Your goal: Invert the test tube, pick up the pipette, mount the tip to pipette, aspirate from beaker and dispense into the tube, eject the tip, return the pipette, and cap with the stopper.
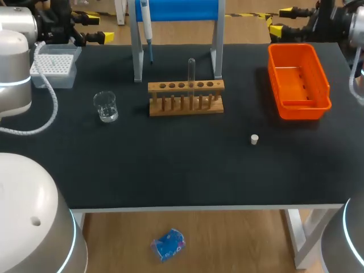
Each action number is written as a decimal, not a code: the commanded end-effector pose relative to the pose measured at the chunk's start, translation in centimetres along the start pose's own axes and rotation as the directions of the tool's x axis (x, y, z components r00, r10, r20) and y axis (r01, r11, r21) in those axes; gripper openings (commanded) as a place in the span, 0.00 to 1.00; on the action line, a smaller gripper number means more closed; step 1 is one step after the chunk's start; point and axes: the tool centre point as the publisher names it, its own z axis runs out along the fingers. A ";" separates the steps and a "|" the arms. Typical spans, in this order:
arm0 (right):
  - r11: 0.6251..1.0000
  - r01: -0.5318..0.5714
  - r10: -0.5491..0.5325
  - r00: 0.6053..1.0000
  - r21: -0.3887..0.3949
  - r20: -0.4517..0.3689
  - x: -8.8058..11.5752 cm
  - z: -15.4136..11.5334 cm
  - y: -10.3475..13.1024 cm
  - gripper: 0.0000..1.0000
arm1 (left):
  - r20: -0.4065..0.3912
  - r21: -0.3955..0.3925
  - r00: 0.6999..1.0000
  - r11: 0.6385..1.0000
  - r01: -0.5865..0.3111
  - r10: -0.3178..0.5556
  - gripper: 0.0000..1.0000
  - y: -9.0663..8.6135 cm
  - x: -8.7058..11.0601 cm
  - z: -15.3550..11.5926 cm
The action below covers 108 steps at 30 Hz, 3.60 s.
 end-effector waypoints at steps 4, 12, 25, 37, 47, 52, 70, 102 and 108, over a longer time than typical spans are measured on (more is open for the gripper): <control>1.000 0.000 0.000 1.000 0.002 -0.031 -0.3 0.0 0.0 1.00 | -0.004 -0.003 1.000 1.000 0.001 -0.001 1.00 0.0 -0.1 0.0; 0.995 0.063 -0.077 0.980 -0.079 -0.185 3.2 -0.1 0.8 1.00 | -0.161 0.042 0.975 0.988 -0.147 0.152 1.00 -0.4 3.4 -0.6; 0.986 0.062 -0.111 0.939 -0.156 -0.326 11.3 0.8 -2.4 1.00 | -0.234 0.089 0.953 0.981 -0.175 0.191 1.00 1.7 9.3 0.5; 0.986 0.062 -0.111 0.939 -0.156 -0.326 11.3 0.8 -2.4 1.00 | -0.234 0.089 0.953 0.981 -0.175 0.191 1.00 1.7 9.3 0.5; 0.992 0.059 -0.097 0.927 -0.116 -0.362 12.8 3.1 -5.2 1.00 | -0.302 0.001 0.950 0.996 -0.088 0.084 1.00 3.8 10.7 2.5; 0.992 0.065 -0.102 0.921 -0.112 -0.376 13.6 4.9 -6.9 1.00 | -0.329 -0.027 0.942 0.996 -0.085 0.071 1.00 4.8 12.1 3.7; 0.988 0.045 -0.110 0.882 -0.150 -0.458 14.3 10.1 -8.3 1.00 | -0.338 -0.027 0.939 0.996 -0.082 0.068 1.00 5.1 12.6 4.1; 0.986 0.022 -0.105 0.850 -0.164 -0.516 14.8 18.0 -9.1 1.00 | -0.338 -0.027 0.939 0.996 -0.082 0.068 1.00 5.1 12.6 4.1; 0.986 0.027 -0.111 0.838 -0.163 -0.535 14.9 19.5 -8.6 1.00 | -0.338 -0.027 0.939 0.996 -0.082 0.068 1.00 5.1 12.6 4.1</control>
